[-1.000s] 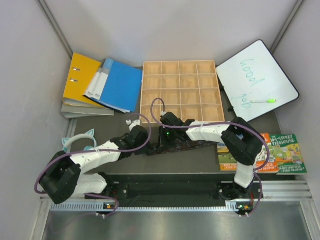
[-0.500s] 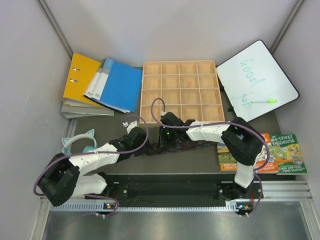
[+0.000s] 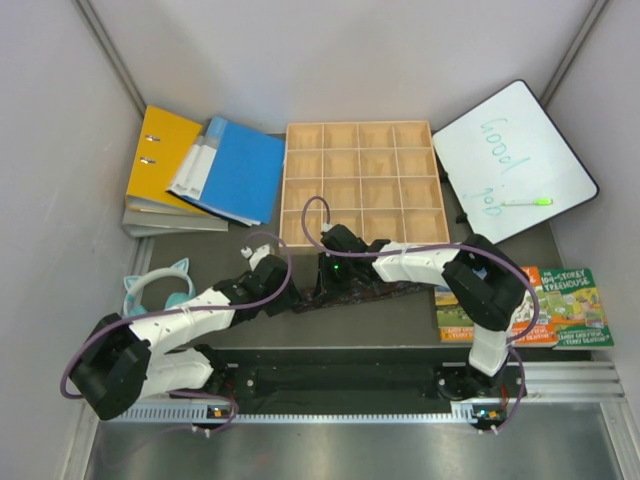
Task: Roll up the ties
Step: Roll the tie at the center of the board.
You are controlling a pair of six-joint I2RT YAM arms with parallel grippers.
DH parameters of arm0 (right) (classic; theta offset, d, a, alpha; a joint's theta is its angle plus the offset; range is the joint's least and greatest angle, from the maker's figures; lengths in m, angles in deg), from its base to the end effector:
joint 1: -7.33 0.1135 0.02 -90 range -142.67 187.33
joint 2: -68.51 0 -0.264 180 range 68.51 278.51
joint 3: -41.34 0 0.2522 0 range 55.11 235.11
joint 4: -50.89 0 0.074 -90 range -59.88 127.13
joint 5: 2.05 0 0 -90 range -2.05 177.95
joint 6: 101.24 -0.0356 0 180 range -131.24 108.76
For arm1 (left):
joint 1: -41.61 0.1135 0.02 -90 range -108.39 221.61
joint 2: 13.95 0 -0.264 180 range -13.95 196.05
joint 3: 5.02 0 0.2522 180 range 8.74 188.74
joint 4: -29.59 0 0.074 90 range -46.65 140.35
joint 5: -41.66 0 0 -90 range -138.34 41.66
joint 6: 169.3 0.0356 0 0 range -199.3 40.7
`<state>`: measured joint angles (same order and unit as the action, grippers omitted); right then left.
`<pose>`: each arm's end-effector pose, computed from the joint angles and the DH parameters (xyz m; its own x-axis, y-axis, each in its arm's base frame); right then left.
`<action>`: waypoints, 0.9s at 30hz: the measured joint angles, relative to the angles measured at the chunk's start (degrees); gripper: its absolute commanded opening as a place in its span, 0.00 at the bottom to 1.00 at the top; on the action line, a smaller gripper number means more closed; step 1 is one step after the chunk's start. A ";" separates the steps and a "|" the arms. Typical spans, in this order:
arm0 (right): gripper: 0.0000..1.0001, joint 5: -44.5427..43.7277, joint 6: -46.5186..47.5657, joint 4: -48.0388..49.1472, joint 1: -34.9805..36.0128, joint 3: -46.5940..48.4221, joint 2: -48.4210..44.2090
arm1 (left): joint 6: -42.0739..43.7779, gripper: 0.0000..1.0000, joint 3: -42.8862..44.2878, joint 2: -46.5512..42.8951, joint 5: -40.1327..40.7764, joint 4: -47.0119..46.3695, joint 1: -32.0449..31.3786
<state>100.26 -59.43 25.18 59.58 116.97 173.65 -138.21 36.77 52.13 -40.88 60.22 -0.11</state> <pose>0.2208 0.2976 0.1548 -0.9665 -0.0588 -0.2498 -0.1898 0.8187 0.5419 0.1566 -0.1334 0.1616 -0.8328 -0.3951 -0.3878 -0.2111 0.8742 -0.4373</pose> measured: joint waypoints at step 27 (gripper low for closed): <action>0.06 1.07 -0.04 0.68 -0.20 -0.09 0.15 | 0.33 0.00 0.85 1.27 -0.57 -0.94 -0.04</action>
<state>101.34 -59.47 25.86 59.38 116.88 173.80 -137.89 37.63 53.40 -41.45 59.28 -0.15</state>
